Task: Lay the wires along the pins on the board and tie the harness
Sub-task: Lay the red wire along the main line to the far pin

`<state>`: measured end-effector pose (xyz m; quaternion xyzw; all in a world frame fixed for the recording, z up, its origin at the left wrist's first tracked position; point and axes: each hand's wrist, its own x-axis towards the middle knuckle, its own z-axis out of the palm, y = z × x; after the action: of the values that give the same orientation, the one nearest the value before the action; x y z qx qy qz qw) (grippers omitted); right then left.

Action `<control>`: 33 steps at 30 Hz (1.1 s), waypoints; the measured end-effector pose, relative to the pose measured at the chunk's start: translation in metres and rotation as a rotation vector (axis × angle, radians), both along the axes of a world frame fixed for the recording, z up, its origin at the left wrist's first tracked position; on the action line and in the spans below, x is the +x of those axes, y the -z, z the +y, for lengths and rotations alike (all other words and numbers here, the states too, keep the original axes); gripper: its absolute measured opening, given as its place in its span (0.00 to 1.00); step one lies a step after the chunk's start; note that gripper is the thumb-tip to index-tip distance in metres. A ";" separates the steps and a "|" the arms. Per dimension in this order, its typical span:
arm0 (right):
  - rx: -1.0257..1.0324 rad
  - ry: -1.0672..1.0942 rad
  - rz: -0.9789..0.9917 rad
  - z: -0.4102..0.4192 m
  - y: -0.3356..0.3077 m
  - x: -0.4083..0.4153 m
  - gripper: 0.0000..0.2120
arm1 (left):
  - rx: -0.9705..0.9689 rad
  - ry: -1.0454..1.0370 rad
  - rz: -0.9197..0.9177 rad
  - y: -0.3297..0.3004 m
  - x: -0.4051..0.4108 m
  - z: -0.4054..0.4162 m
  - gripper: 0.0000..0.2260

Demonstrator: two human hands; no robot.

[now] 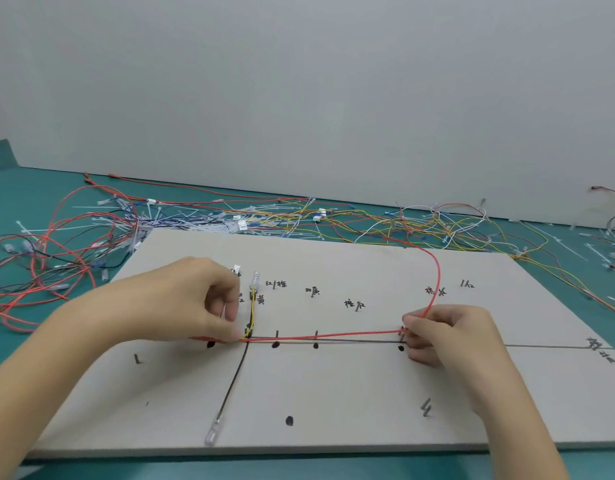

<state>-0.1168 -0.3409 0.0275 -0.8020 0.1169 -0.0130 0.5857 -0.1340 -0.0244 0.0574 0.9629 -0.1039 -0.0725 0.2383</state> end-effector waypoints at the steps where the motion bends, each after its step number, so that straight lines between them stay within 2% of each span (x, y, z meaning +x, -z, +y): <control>1: 0.027 0.005 0.013 -0.001 0.000 -0.002 0.06 | -0.045 0.003 -0.053 0.000 0.000 -0.005 0.07; 4: 0.016 -0.005 0.023 -0.001 0.002 -0.006 0.10 | -0.118 0.063 -0.192 0.002 0.000 -0.026 0.05; 7: -0.009 0.006 -0.004 -0.003 0.004 -0.005 0.15 | -0.090 0.175 -0.223 0.009 -0.001 -0.053 0.04; 12: -0.011 0.059 -0.008 -0.017 0.010 -0.003 0.13 | 0.107 0.325 -0.288 0.023 0.004 -0.095 0.14; 17: -0.114 0.108 -0.024 -0.030 0.017 0.002 0.09 | 0.349 0.485 -0.462 0.032 -0.002 -0.134 0.16; 21: -0.211 0.162 -0.041 -0.032 0.021 0.005 0.11 | 0.443 0.472 -0.514 0.035 -0.002 -0.159 0.15; 33: -0.335 0.236 -0.038 -0.031 0.019 0.010 0.19 | 0.318 0.471 -0.620 0.044 0.003 -0.186 0.12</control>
<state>-0.1073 -0.3721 0.0088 -0.8685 0.1952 -0.1163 0.4405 -0.1309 -0.2101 0.0136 0.9139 -0.3754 0.1530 0.0210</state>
